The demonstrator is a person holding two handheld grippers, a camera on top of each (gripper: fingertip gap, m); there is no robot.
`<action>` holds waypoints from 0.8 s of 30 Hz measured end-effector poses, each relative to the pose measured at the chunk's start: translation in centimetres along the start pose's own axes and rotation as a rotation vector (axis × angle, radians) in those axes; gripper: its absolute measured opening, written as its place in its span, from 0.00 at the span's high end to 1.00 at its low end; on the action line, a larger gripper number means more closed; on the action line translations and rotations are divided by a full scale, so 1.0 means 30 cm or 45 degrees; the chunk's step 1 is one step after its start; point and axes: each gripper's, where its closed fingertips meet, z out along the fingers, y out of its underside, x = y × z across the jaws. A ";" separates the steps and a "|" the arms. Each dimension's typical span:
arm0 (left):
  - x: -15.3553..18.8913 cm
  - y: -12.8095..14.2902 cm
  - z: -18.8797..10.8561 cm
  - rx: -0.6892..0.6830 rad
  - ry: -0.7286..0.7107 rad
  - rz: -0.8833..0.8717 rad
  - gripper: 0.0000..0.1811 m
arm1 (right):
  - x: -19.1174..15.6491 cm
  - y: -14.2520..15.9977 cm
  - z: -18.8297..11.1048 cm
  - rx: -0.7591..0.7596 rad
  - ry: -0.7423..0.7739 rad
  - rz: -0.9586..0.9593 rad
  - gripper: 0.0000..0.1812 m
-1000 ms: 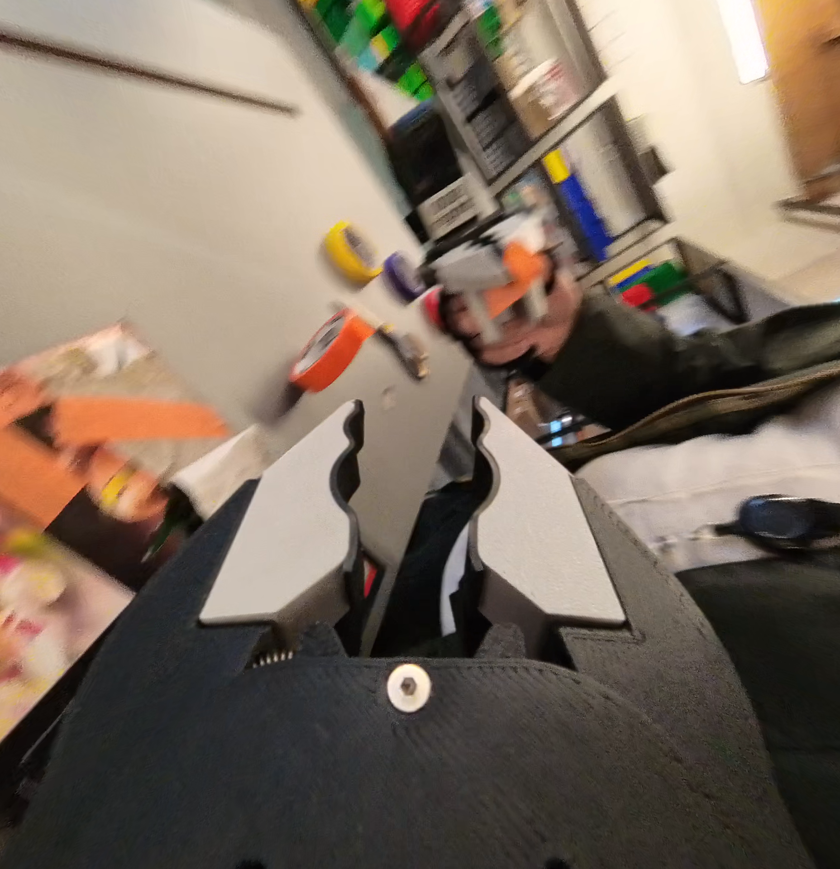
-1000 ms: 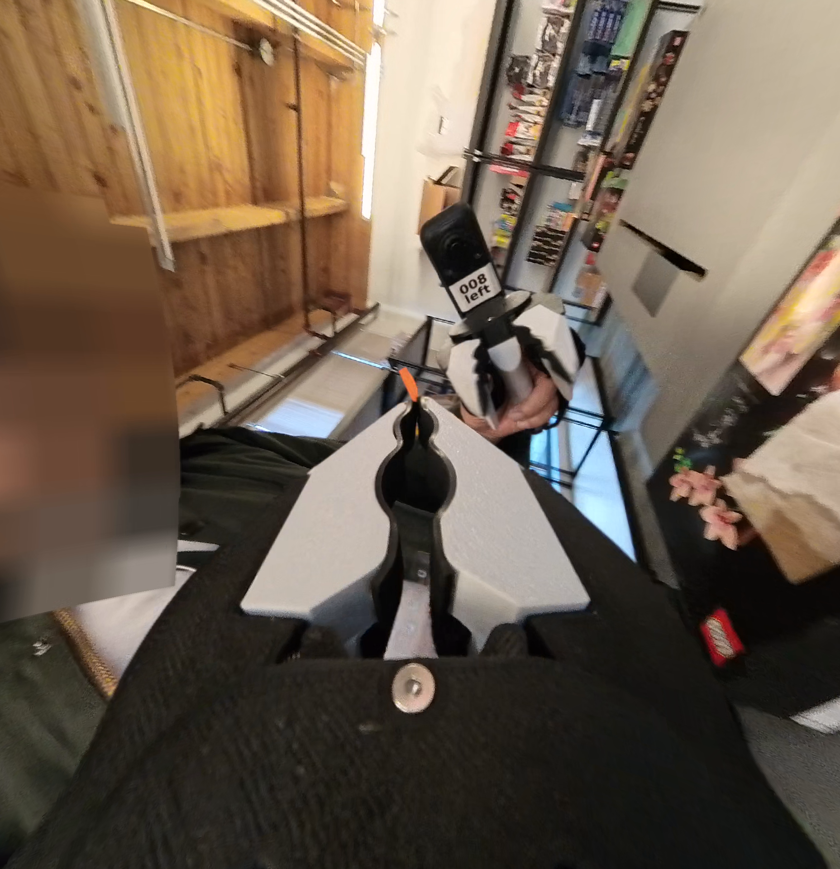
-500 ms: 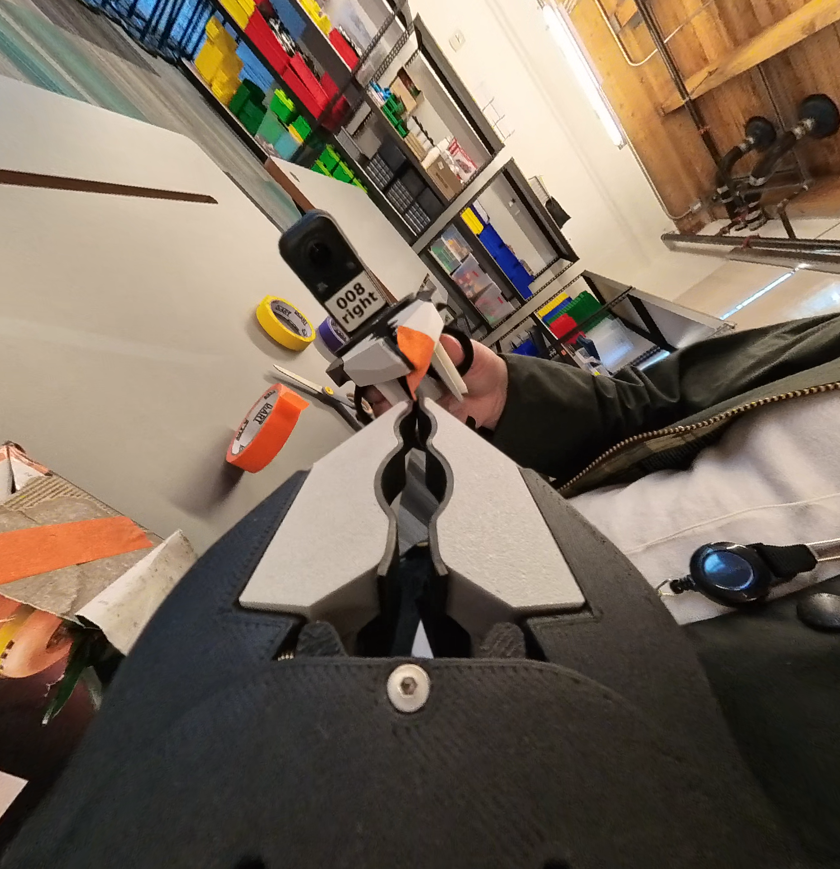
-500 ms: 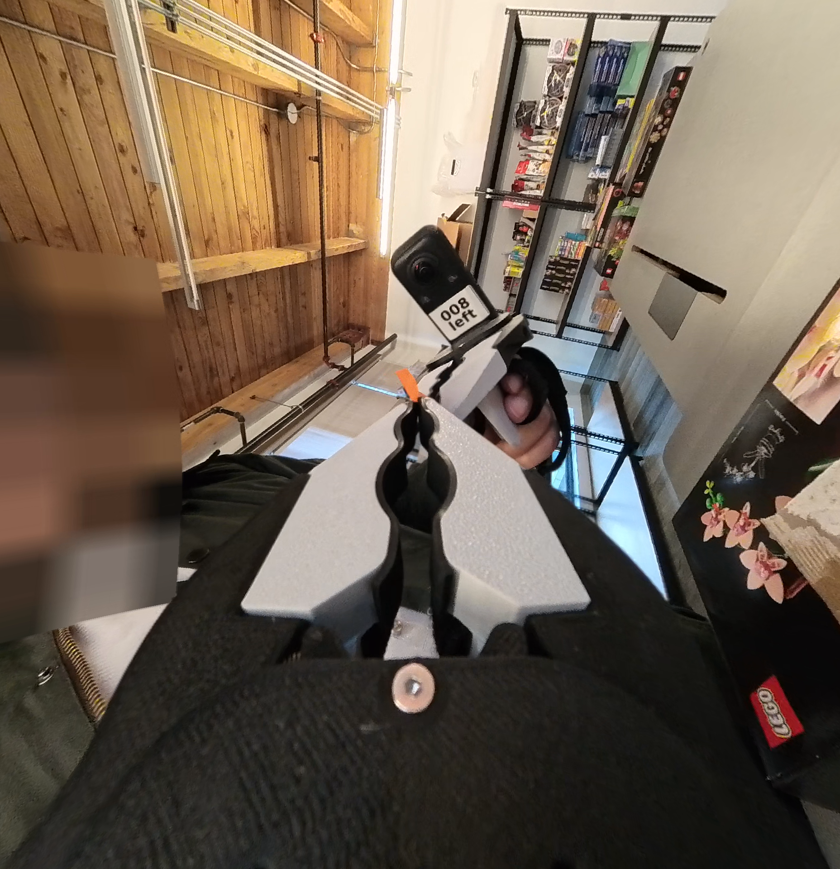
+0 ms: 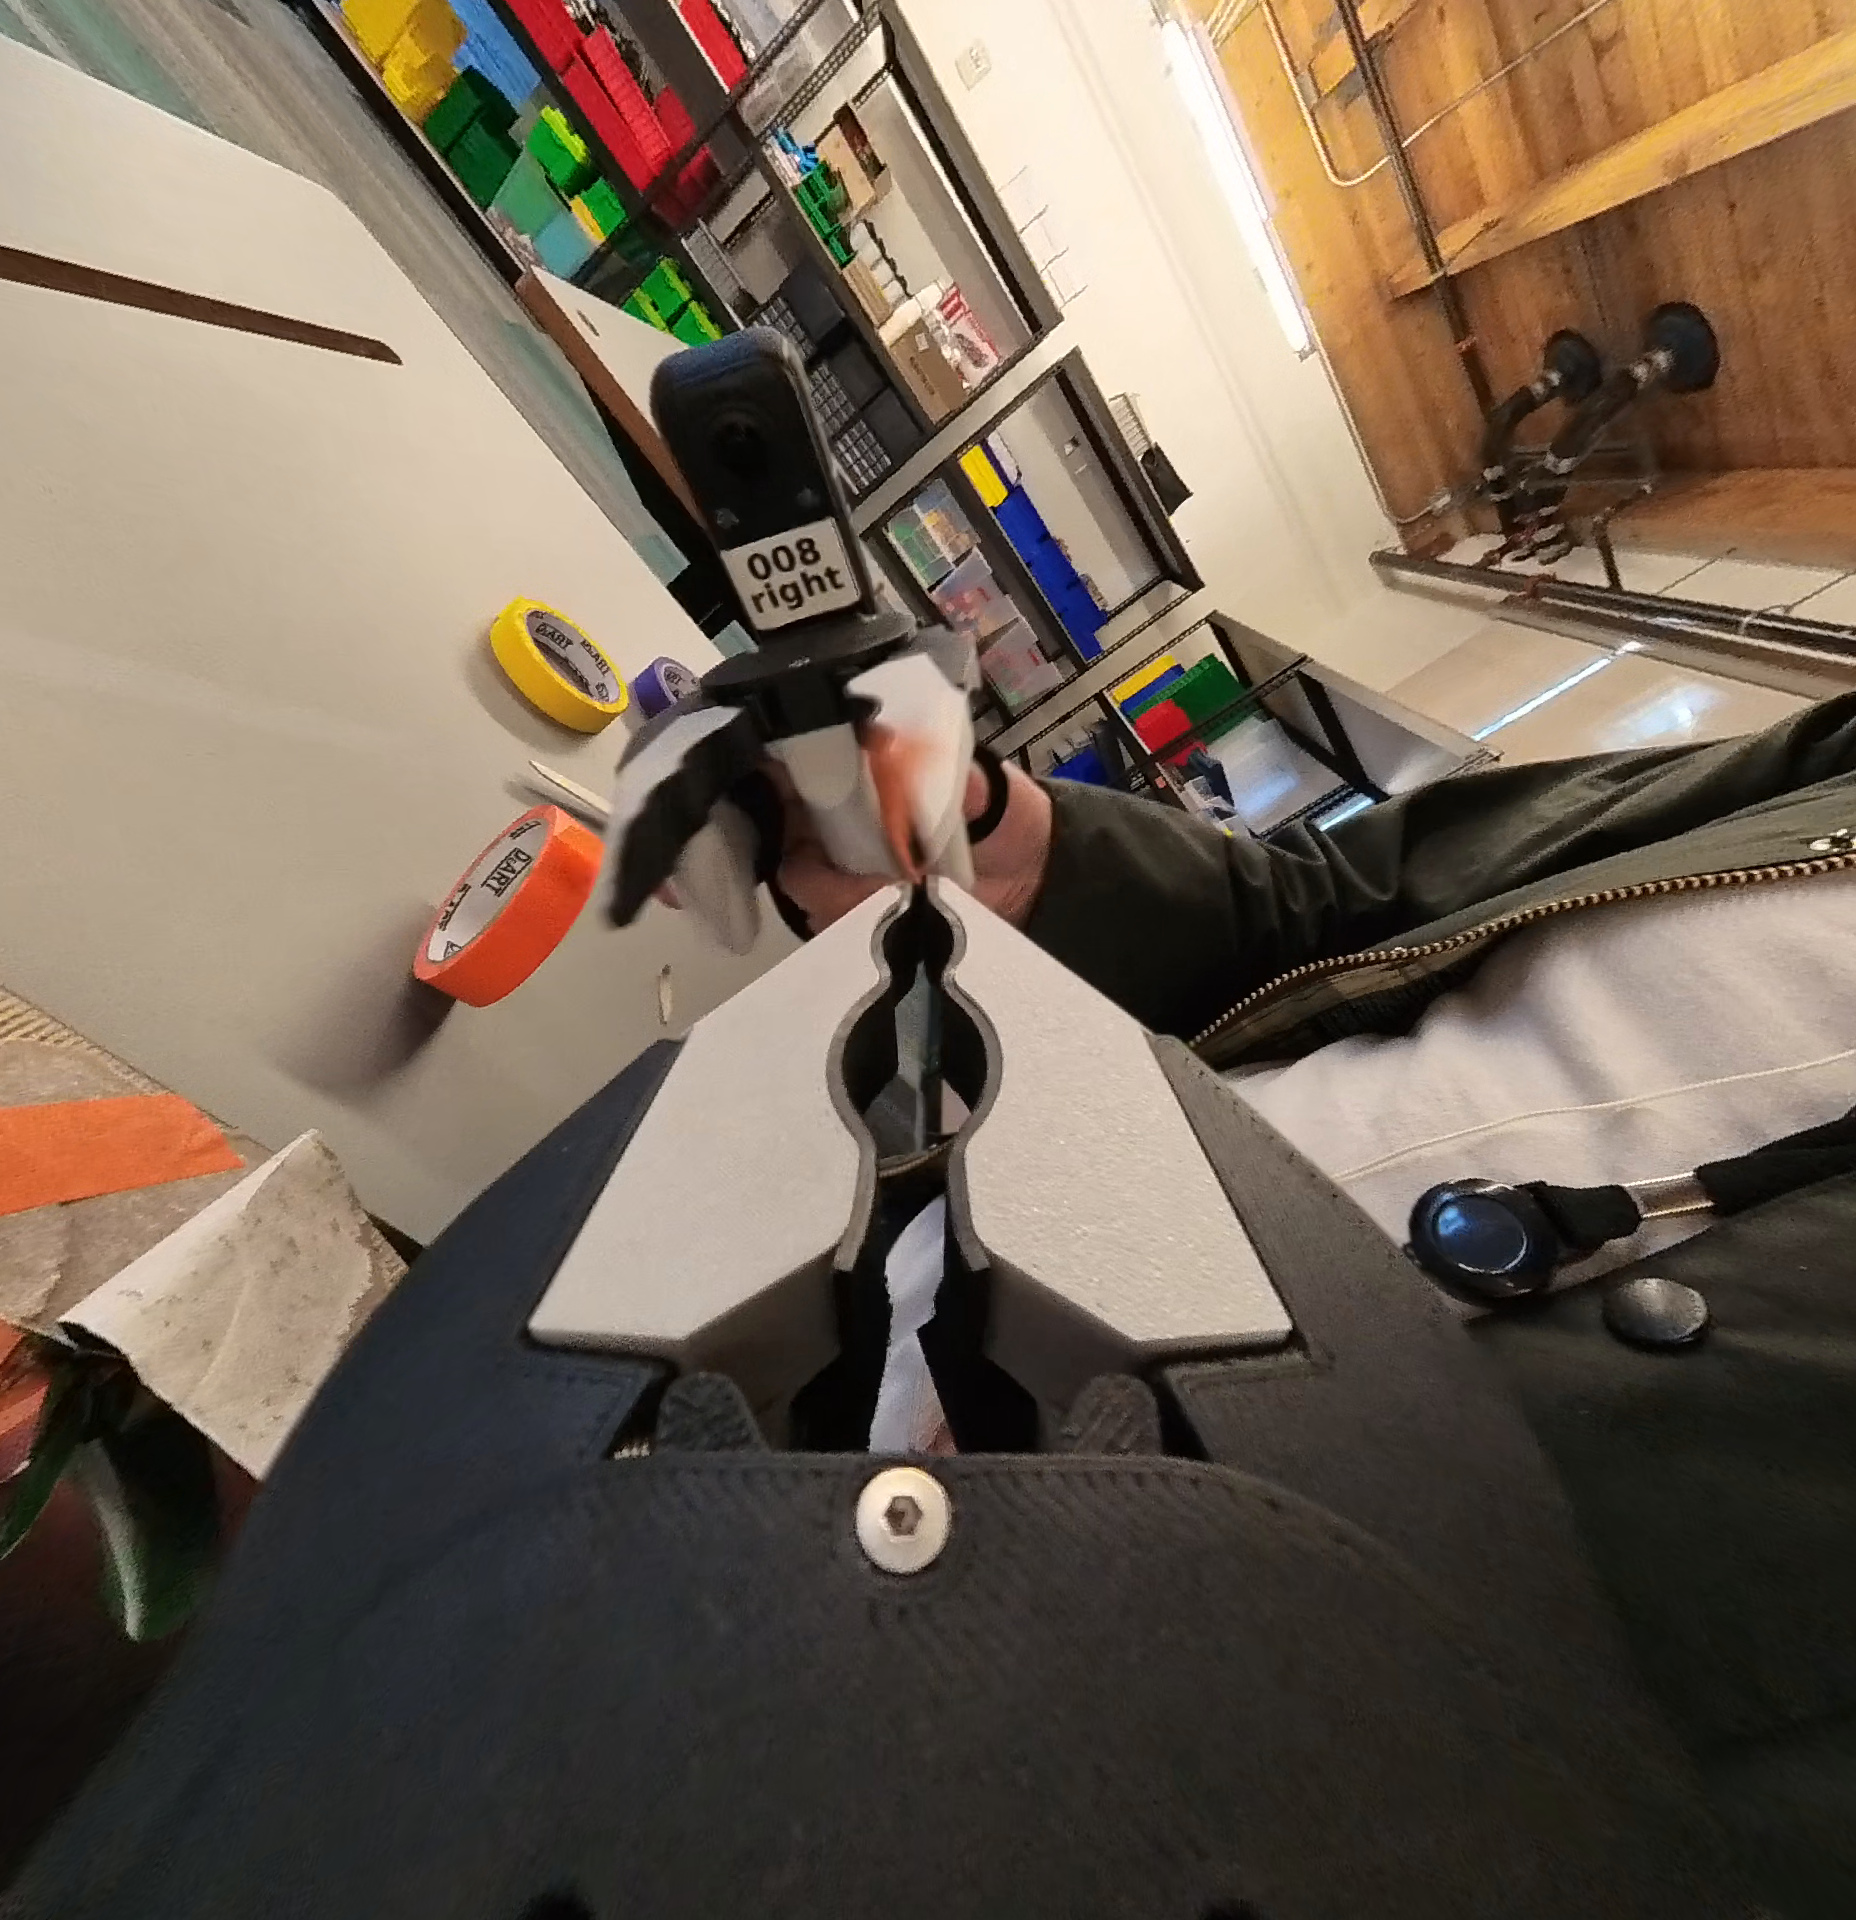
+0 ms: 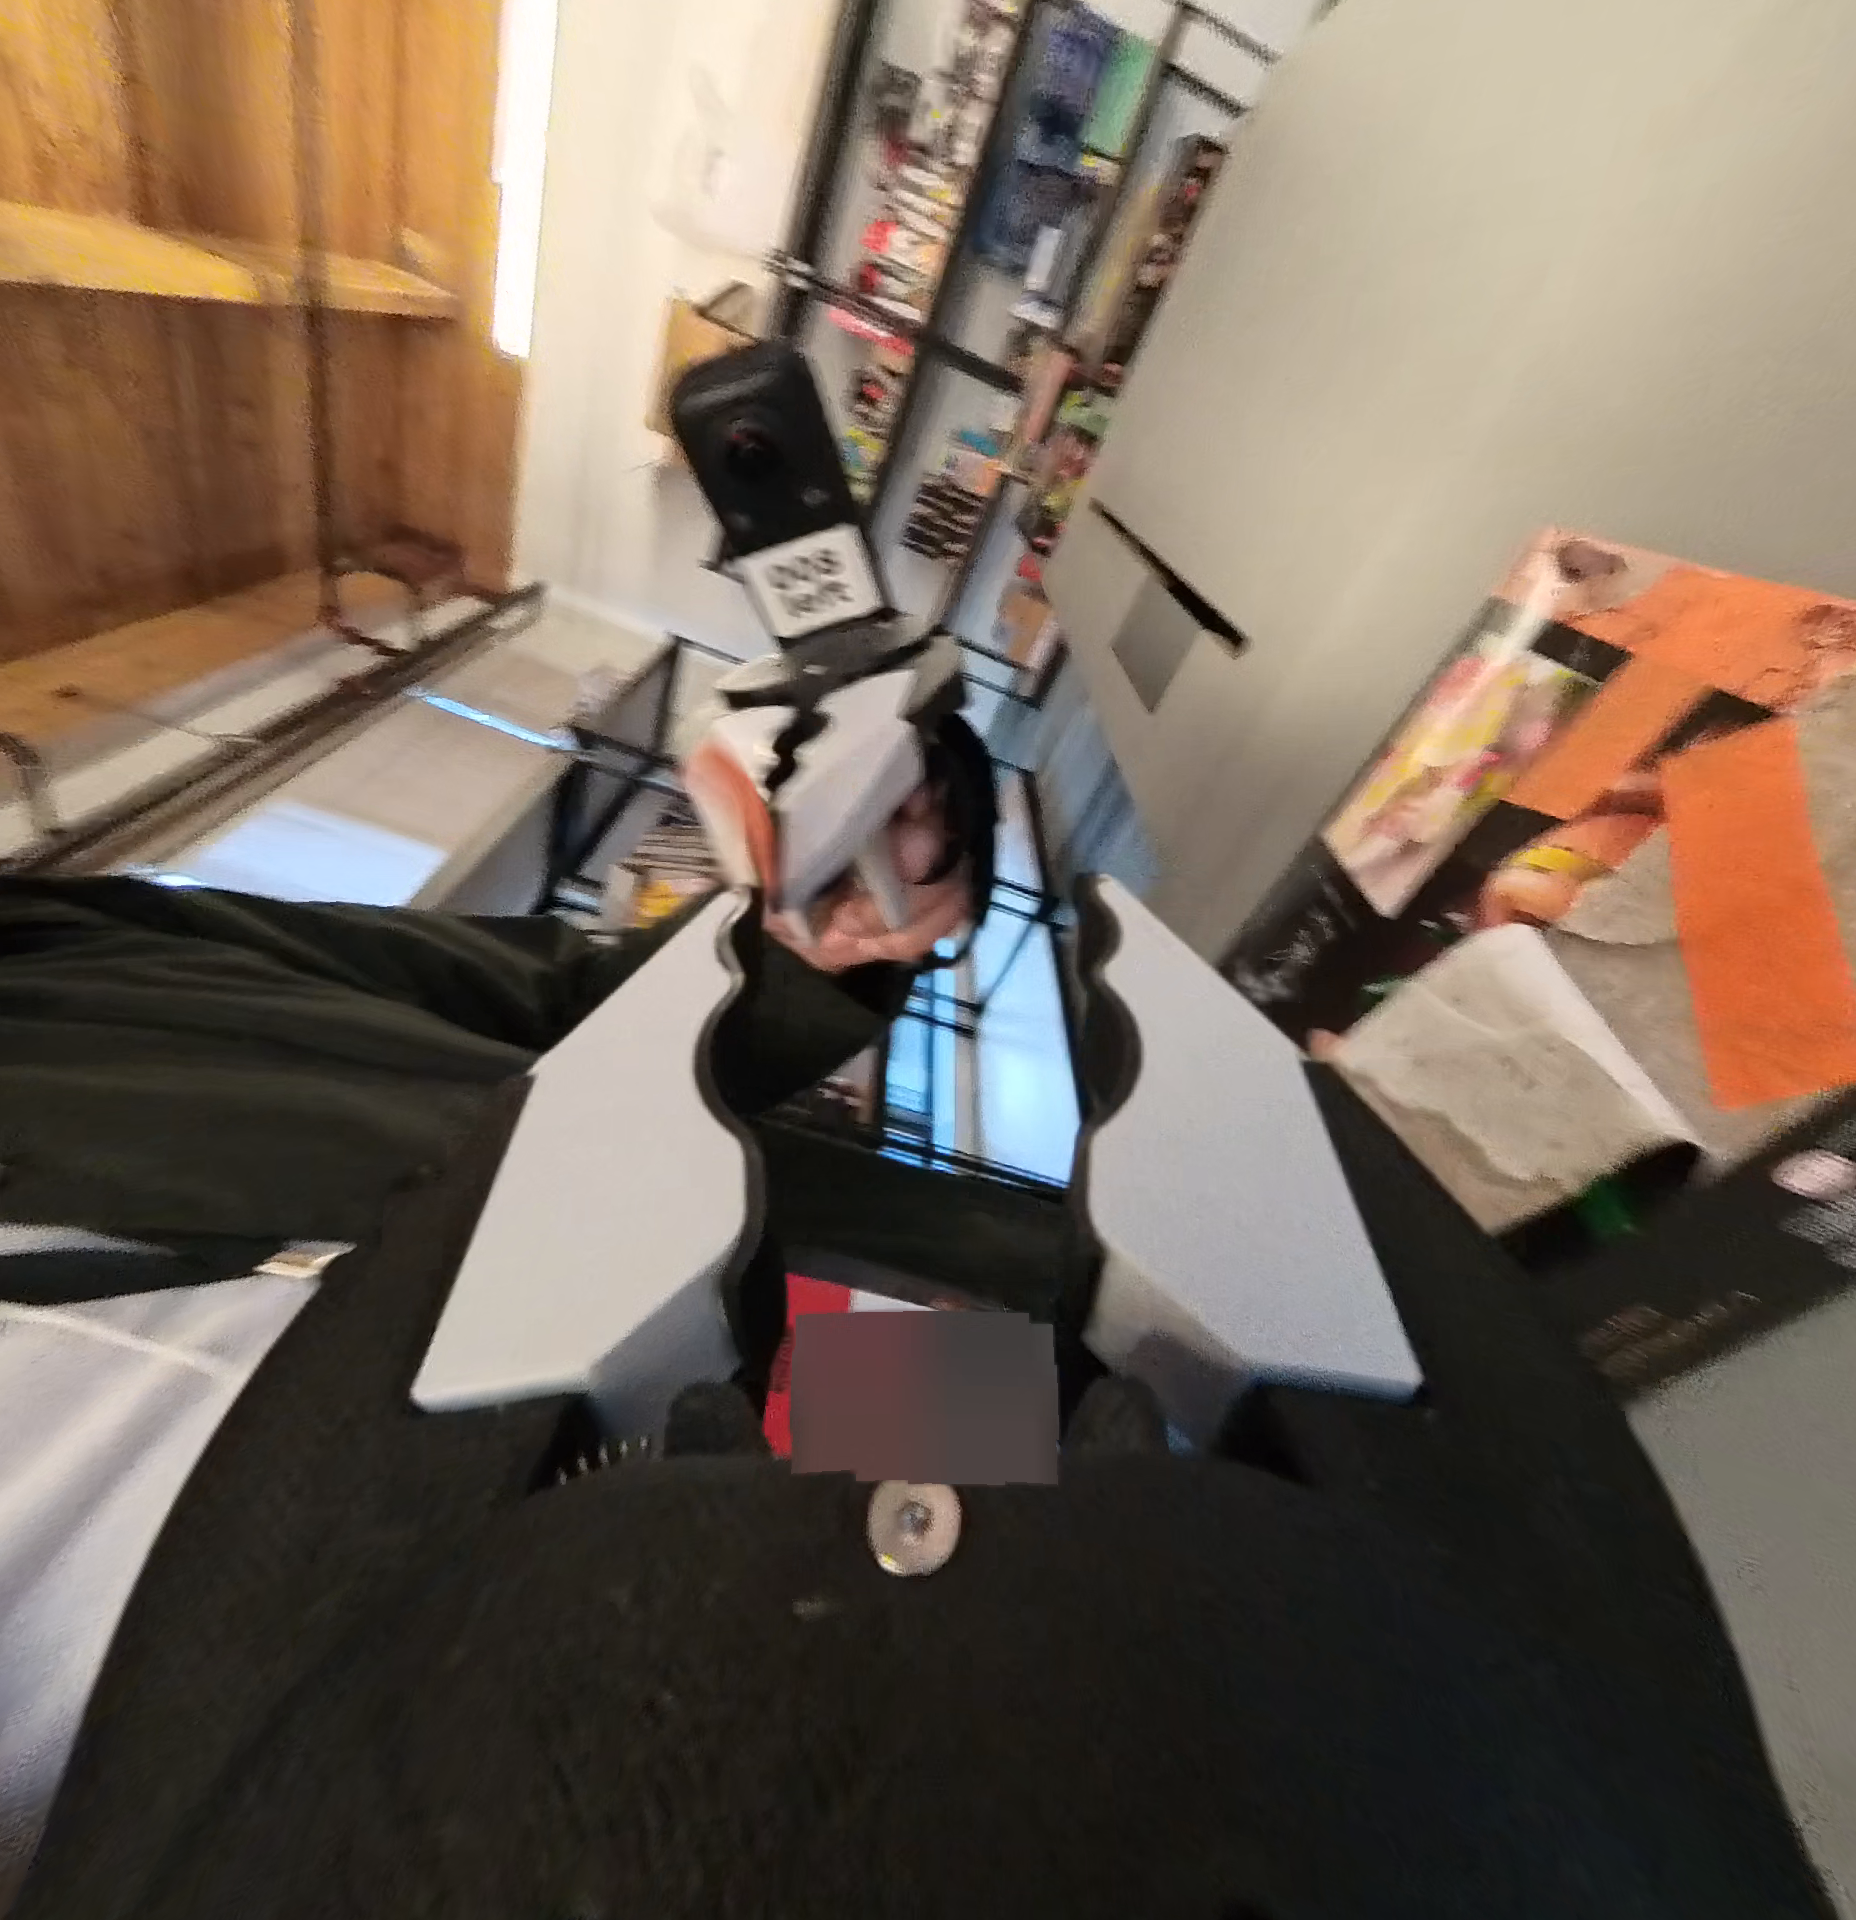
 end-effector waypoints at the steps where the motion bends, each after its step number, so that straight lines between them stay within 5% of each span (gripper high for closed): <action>1: -0.005 0.004 -0.002 -0.007 -0.012 0.003 1.00 | -0.036 -0.008 -0.002 0.018 -0.092 0.014 0.73; 7: -0.024 0.010 -0.010 -0.004 -0.024 -0.028 1.00 | -0.083 -0.039 -0.009 0.081 -0.246 0.091 0.94; 14: -0.042 0.007 -0.005 0.009 -0.036 -0.073 1.00 | -0.058 -0.042 -0.006 0.071 -0.137 -0.043 0.84; 24: -0.048 0.019 0.007 -0.011 -0.026 -0.096 1.00 | -0.049 -0.044 -0.005 0.064 -0.123 -0.060 1.00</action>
